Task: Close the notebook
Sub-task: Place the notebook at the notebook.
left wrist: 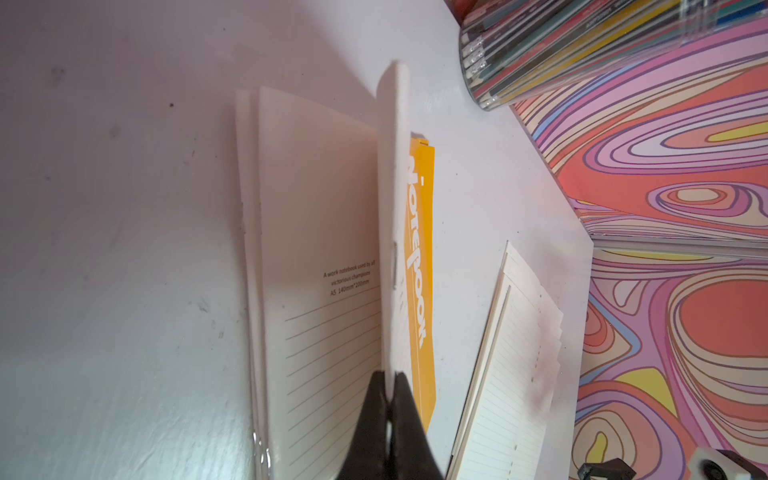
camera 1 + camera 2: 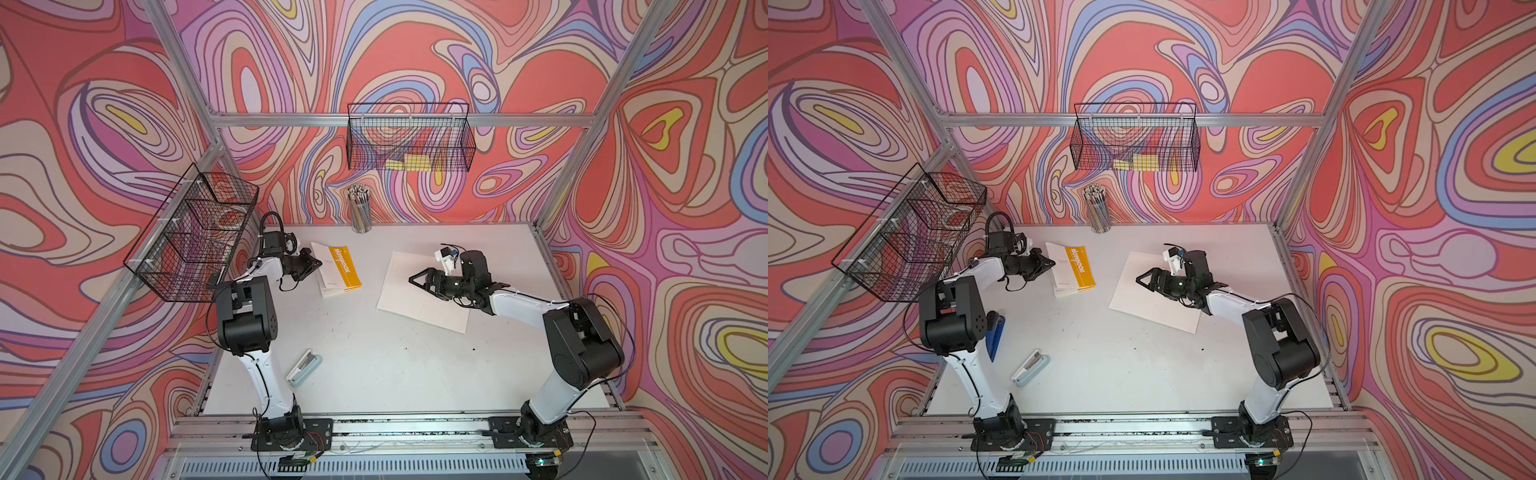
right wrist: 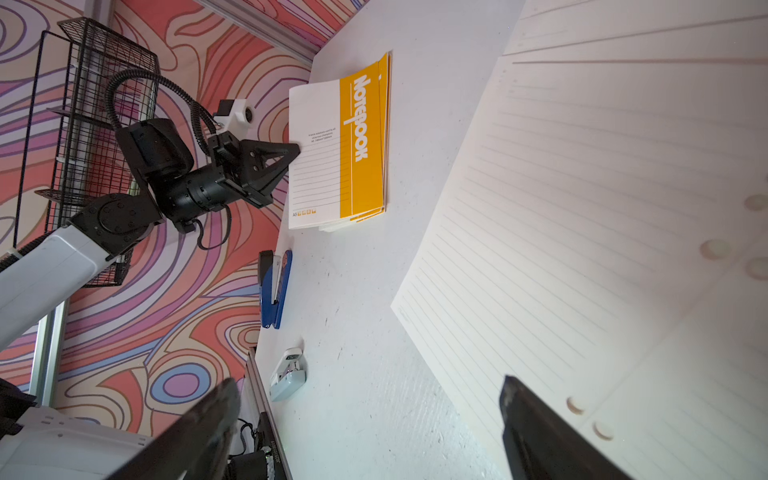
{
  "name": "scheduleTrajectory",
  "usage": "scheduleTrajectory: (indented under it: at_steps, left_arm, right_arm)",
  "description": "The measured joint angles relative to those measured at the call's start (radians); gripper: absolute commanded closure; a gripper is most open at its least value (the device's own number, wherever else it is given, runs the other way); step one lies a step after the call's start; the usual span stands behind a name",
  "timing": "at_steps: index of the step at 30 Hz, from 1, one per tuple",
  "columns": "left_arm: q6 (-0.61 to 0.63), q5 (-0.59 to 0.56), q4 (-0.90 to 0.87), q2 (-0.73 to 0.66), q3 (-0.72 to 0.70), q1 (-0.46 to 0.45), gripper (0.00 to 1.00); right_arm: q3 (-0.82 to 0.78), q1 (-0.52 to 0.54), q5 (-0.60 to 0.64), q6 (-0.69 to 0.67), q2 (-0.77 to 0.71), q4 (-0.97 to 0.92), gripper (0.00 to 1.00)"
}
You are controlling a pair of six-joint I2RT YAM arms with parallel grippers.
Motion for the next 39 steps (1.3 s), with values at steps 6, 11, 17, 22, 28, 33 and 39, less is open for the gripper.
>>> scheduleTrajectory:
  at_steps: [6, 11, 17, 22, 28, 33, 39]
  left_arm:
    - [0.042, -0.032, -0.056, 0.029, 0.036, 0.0, 1.0]
    - [0.079, -0.063, -0.097, 0.031, 0.067, -0.006, 1.0]
    - [0.12, -0.091, -0.14, 0.045, 0.109, -0.013, 1.0]
    - [0.149, -0.117, -0.167, 0.065, 0.123, -0.022, 1.0]
    - [0.189, -0.15, -0.206, 0.083, 0.14, -0.029, 1.0]
    - [0.202, -0.157, -0.218, 0.093, 0.152, -0.028, 1.0]
    - [0.207, -0.165, -0.22, 0.094, 0.153, -0.029, 1.0]
  right_arm:
    - [0.0, 0.0, 0.0, 0.002, 0.002, 0.002, 0.02]
    - [0.0, 0.0, 0.0, 0.004, 0.006, 0.006, 0.02]
    - [0.0, 0.0, 0.0, 0.007, 0.01, 0.02, 0.02]
    - [-0.008, 0.0, 0.0, 0.007, 0.013, 0.029, 0.02]
    - [-0.011, 0.0, -0.005, 0.019, 0.039, 0.046, 0.02]
    - [-0.011, 0.0, -0.005, 0.022, 0.042, 0.047, 0.02]
    - [-0.011, 0.0, -0.005, 0.023, 0.042, 0.05, 0.02]
